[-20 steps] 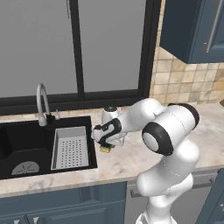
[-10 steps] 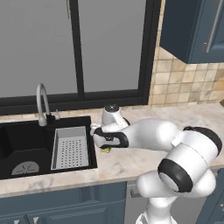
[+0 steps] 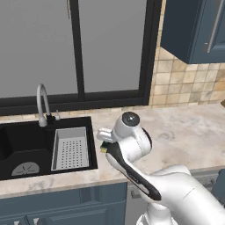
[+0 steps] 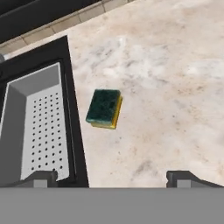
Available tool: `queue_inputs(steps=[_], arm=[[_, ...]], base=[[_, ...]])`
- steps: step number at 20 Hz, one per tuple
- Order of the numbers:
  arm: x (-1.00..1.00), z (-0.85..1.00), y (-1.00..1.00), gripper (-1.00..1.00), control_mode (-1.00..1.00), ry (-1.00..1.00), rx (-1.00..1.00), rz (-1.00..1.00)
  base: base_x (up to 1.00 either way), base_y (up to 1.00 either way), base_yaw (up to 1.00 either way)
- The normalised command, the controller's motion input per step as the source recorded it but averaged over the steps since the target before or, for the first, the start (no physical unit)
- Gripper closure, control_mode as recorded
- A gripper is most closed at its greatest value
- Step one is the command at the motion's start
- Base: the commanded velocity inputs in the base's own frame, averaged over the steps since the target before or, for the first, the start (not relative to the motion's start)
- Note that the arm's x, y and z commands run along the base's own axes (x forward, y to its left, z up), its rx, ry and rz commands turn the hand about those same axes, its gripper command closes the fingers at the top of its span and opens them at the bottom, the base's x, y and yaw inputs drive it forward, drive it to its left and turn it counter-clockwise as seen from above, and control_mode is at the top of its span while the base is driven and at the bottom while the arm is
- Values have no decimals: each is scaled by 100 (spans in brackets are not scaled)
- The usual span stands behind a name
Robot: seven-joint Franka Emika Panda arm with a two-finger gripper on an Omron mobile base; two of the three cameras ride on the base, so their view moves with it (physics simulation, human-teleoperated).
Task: Restock the sink supplies by placing the sponge and soap dispenser on the counter and next to the sink. Make sure the soap dispenser is upright.
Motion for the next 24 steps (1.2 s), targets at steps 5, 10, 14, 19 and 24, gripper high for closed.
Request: queue_inputs(steps=[5, 10, 14, 19, 24], arm=[[-75, 58, -63, -100, -100, -18, 0, 17], [-41, 36, -77, -100, -100, -11, 0, 17], [10, 21, -35, -100, -100, -4, 0, 17], [5, -6, -16, -100, -100, 1, 0, 17], [11, -40, 0, -100, -100, 3, -1, 16]], base=[[0, 0, 0], [0, 0, 0], [0, 0, 0], [0, 0, 0], [0, 0, 0]])
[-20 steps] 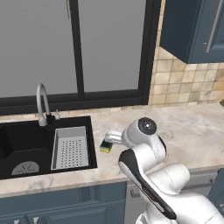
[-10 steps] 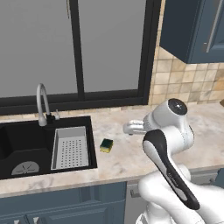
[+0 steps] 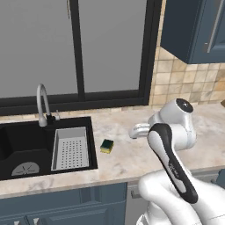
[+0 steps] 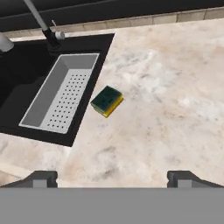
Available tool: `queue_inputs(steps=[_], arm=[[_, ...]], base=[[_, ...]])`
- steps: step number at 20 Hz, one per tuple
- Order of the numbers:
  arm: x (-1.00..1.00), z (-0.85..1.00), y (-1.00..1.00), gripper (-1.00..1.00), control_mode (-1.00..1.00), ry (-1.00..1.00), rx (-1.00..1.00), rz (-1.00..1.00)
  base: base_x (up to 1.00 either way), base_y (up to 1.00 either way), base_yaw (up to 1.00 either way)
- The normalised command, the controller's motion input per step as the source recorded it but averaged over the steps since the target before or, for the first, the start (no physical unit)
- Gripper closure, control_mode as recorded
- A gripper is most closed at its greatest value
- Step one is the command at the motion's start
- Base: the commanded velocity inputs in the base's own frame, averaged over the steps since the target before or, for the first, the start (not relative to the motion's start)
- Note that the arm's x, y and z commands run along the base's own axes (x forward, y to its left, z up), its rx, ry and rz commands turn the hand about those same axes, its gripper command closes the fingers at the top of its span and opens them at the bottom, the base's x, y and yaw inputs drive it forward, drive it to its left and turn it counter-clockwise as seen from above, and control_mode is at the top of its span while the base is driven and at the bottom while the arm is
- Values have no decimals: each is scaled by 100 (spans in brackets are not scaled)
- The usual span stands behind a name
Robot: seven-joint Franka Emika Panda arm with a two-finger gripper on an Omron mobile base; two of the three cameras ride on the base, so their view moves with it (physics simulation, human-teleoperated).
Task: Restock the sink supplies by placing the sponge and soap dispenser on the counter and next to the sink. Make sure the soap dispenser is upright.
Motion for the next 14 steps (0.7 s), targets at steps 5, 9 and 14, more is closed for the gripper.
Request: queue_inputs(steps=[5, 9, 14], arm=[[-15, -22, 0, -100, 100, -1, 0, 9], [0, 0, 0, -100, 100, 0, 0, 0], [0, 0, 0, -100, 100, 0, 0, 0]], base=[[-19, 0, 0], [-100, 0, -5], [-100, -2, -33]])
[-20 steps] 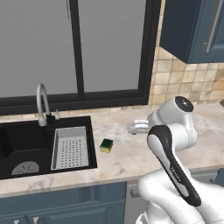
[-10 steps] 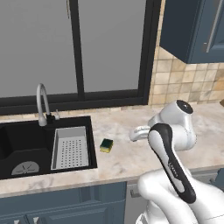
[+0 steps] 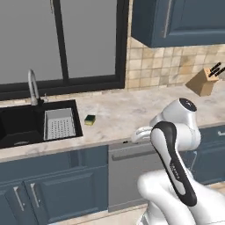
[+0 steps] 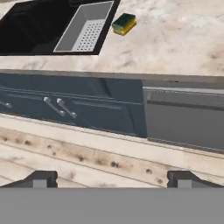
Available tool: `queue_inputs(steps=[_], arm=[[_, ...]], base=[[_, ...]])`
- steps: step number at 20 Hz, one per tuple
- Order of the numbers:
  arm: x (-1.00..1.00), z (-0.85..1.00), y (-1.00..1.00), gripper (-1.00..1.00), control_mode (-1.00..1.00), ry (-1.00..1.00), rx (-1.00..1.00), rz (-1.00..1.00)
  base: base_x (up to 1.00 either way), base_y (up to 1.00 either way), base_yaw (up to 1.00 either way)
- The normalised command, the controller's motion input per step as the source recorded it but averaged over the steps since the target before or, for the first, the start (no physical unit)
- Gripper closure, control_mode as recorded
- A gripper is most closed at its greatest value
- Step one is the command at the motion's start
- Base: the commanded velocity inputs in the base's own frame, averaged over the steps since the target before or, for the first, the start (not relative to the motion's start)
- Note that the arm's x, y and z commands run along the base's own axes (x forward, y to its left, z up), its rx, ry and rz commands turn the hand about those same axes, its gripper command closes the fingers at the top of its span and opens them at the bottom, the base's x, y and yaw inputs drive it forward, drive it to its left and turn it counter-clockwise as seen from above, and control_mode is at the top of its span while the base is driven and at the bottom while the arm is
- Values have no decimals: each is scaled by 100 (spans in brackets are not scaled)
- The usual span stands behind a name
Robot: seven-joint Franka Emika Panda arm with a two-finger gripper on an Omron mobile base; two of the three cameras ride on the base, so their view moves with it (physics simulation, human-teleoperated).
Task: Restock the sink supplies by placing the sponge and soap dispenser on the counter and next to the sink. Make sure the soap dispenser is upright.
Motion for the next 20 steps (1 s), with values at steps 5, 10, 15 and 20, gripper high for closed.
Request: queue_inputs(steps=[5, 10, 15, 20], arm=[[0, 0, 0, -100, 100, 0, 0, 0], [0, 0, 0, -100, 100, 0, 0, 0], [0, 0, 0, -100, 100, 0, 0, 0], [0, 0, 0, -100, 100, 0, 0, 0]], base=[[-67, -14, -70], [-12, -17, -81], [4, -43, -76], [26, -29, -81]])
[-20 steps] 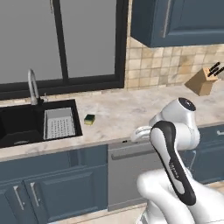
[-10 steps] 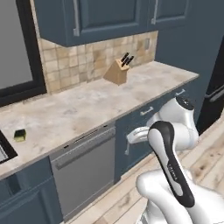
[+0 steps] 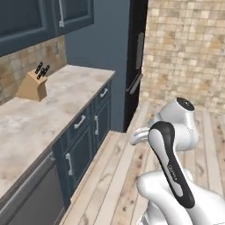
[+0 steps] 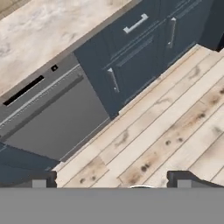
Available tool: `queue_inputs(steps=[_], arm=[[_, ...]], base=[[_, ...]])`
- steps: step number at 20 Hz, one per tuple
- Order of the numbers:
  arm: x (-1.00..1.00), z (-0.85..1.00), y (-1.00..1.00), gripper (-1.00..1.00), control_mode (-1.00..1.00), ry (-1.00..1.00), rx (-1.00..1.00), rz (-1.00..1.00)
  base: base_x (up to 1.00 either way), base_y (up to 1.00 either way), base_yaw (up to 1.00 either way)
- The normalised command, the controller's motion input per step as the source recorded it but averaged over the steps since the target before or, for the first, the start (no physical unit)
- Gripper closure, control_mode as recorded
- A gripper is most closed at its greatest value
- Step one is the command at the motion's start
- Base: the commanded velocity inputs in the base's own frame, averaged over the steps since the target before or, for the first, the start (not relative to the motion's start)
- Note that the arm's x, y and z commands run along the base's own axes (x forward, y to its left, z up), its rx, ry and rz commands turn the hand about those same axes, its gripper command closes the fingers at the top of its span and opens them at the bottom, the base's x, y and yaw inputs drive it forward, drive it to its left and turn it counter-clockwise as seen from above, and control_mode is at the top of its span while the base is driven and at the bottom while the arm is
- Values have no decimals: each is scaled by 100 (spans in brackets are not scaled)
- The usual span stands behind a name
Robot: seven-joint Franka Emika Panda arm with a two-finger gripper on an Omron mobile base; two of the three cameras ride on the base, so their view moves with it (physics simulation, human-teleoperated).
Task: Restock the sink supplies by placing the sponge and soap dispenser on the counter and next to the sink. Make sure the soap dispenser is upright.
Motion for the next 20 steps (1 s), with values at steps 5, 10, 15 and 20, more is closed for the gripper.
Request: queue_inputs(steps=[5, 10, 15, 20], arm=[[0, 0, 0, -100, 100, 0, 0, 0], [0, 0, 0, -100, 100, 0, 0, 0], [0, 0, 0, -100, 100, 0, 0, 0], [0, 0, 0, -100, 100, 0, 0, 0]], base=[[36, -14, -80], [50, -7, -77], [80, 4, -70], [100, 48, -51]])
